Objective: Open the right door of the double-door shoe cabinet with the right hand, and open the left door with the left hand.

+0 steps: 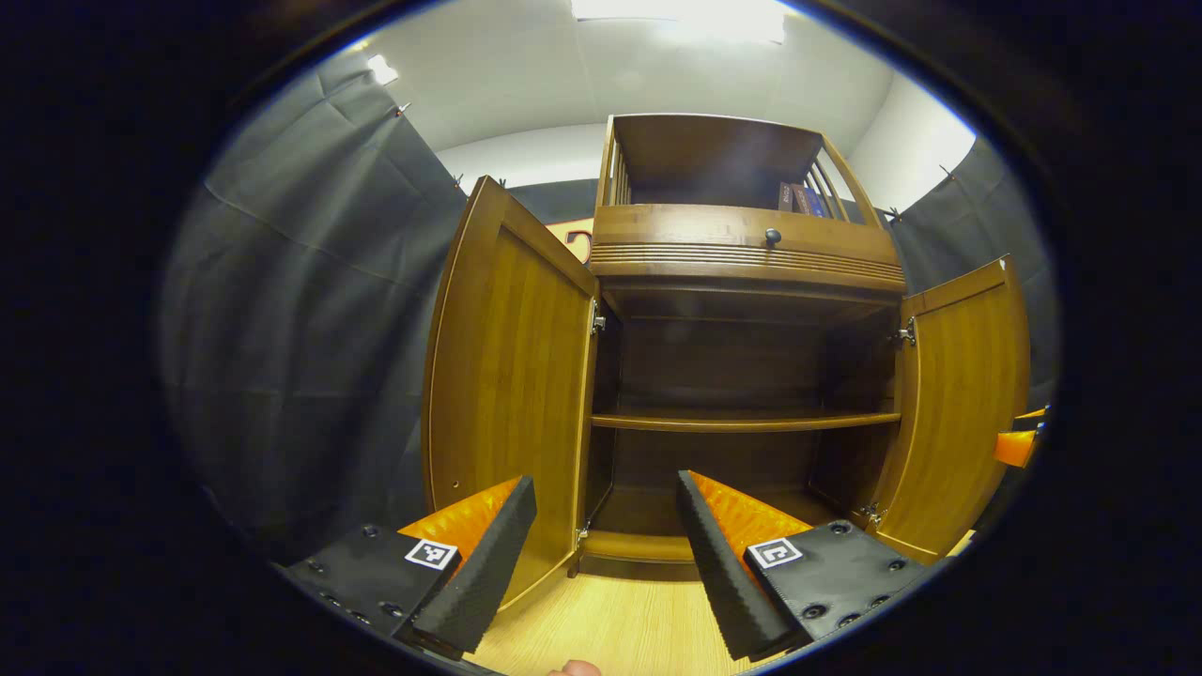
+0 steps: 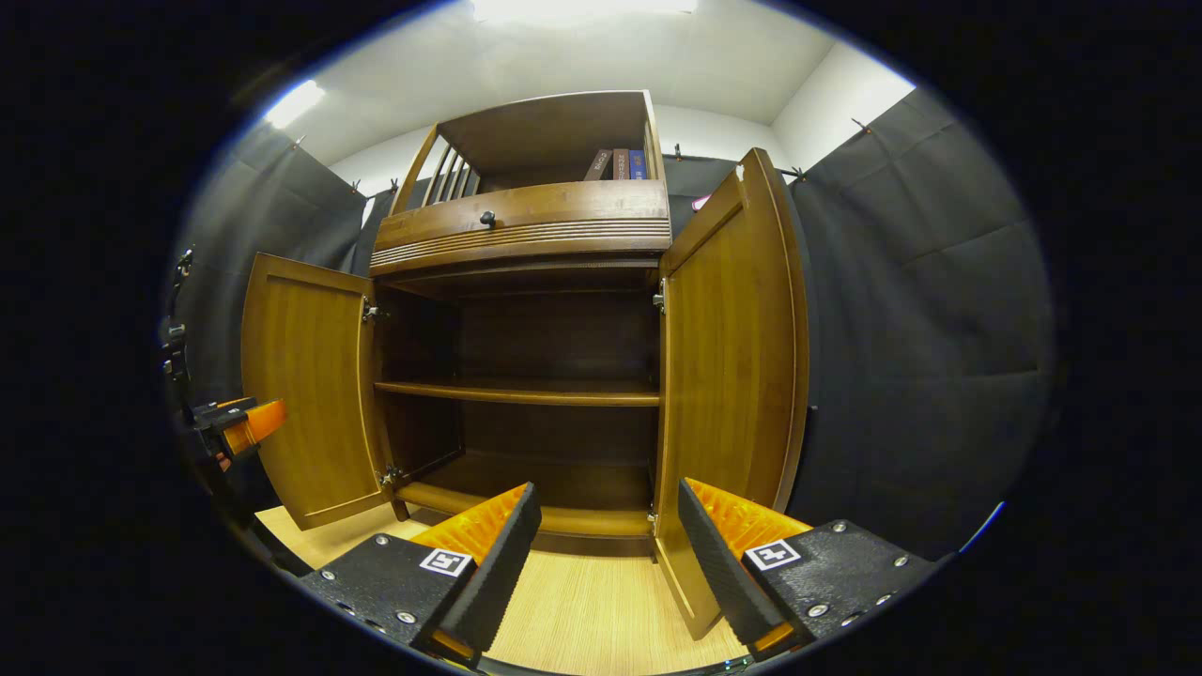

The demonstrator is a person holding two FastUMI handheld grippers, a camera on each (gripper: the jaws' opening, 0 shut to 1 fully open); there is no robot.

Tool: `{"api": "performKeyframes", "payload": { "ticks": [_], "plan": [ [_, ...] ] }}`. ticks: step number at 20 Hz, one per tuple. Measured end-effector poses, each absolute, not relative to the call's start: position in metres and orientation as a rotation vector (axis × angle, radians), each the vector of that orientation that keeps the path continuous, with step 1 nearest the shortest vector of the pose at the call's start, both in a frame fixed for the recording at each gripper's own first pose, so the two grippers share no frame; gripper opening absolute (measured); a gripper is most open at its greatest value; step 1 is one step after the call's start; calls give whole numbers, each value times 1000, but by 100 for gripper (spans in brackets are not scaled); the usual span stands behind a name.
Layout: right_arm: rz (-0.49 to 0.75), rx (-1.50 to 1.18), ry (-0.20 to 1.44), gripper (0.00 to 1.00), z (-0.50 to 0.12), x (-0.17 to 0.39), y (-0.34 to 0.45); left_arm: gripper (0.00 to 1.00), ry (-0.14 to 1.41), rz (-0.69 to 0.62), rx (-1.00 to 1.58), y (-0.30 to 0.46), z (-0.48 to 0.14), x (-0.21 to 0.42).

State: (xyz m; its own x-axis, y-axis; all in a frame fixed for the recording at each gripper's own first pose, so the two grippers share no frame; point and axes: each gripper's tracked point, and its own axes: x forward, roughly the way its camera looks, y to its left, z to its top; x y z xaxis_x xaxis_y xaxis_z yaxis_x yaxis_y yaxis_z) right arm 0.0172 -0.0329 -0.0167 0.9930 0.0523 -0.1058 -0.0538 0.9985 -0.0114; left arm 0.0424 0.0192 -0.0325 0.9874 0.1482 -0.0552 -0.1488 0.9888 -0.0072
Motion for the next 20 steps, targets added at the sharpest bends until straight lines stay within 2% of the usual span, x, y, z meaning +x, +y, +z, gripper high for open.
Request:
{"api": "performKeyframes", "payload": {
  "ticks": [1, 2, 4, 5, 6, 7, 9, 10, 11, 12, 13, 16, 17, 18, 20],
  "plan": [
    [52, -18, 106, 90, -17, 17, -32, 97, 57, 145, -11, 18, -34, 43],
    [50, -18, 106, 96, -18, 18, -33, 98, 59, 143, -10, 19, -33, 44],
    [50, -8, 107, 96, -19, 20, -32, 98, 56, 143, -11, 18, -31, 44],
    [50, -4, 107, 90, -19, 21, -32, 98, 53, 140, -14, 17, -30, 45],
    [50, -4, 108, 90, -20, 21, -31, 98, 48, 137, -16, 16, -28, 46],
    [50, -7, 108, 96, -20, 22, -30, 98, 43, 135, -17, 15, -26, 47],
    [55, -15, 104, 96, -18, 21, -28, 98, 39, 124, -15, 12, -24, 50],
    [54, -21, 101, 90, -17, 20, -28, 98, 34, 117, -13, 9, -24, 50],
    [51, -26, 98, 90, -16, 20, -28, 98, 30, 112, -11, 8, -22, 50],
    [50, -27, 94, 96, -15, 20, -28, 98, 27, 106, -10, 7, -20, 51],
    [49, -25, 91, 90, -15, 20, -28, 98, 26, 101, -8, 5, -19, 53],
    [41, -23, 92, 90, -16, 19, -30, 97, 26, 90, -6, 3, -33, 54],
    [39, -22, 94, 96, -17, 18, -31, 97, 25, 87, -4, 2, -33, 54],
    [37, -23, 95, 90, -18, 17, -32, 97, 23, 83, 0, 1, -33, 53],
    [33, -25, 96, 90, -18, 18, -33, 97, 24, 78, 5, -2, -33, 54]
  ]
}}
